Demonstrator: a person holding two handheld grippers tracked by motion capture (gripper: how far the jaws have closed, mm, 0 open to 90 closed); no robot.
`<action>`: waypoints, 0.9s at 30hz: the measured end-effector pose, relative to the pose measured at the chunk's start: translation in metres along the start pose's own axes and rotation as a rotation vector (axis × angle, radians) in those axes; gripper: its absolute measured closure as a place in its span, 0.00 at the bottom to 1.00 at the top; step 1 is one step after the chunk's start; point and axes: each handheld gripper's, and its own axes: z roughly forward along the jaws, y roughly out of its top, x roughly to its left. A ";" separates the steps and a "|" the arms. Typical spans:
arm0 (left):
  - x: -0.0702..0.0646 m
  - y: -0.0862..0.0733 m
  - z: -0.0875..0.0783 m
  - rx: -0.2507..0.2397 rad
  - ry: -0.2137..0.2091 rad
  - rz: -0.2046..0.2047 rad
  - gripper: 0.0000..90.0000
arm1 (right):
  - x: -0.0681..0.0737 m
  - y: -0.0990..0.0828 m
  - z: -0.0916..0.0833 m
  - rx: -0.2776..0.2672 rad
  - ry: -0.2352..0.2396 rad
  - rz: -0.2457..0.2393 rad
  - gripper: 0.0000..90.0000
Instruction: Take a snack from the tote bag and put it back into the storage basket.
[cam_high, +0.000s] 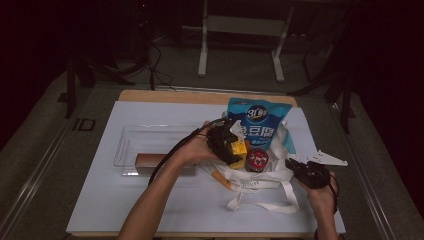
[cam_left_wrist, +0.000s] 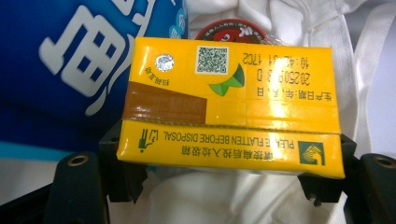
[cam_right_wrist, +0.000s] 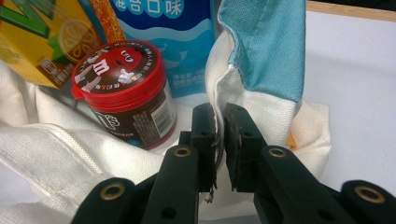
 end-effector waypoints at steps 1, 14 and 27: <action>0.000 -0.002 -0.004 0.002 0.001 -0.002 0.32 | 0.000 0.000 0.000 -0.001 0.001 0.000 0.92; 0.002 -0.007 -0.023 -0.014 -0.015 0.002 0.32 | 0.000 0.000 0.001 0.002 0.000 -0.001 0.92; 0.002 -0.006 -0.043 -0.029 -0.020 0.020 0.32 | 0.000 0.000 0.001 0.004 -0.001 -0.003 0.92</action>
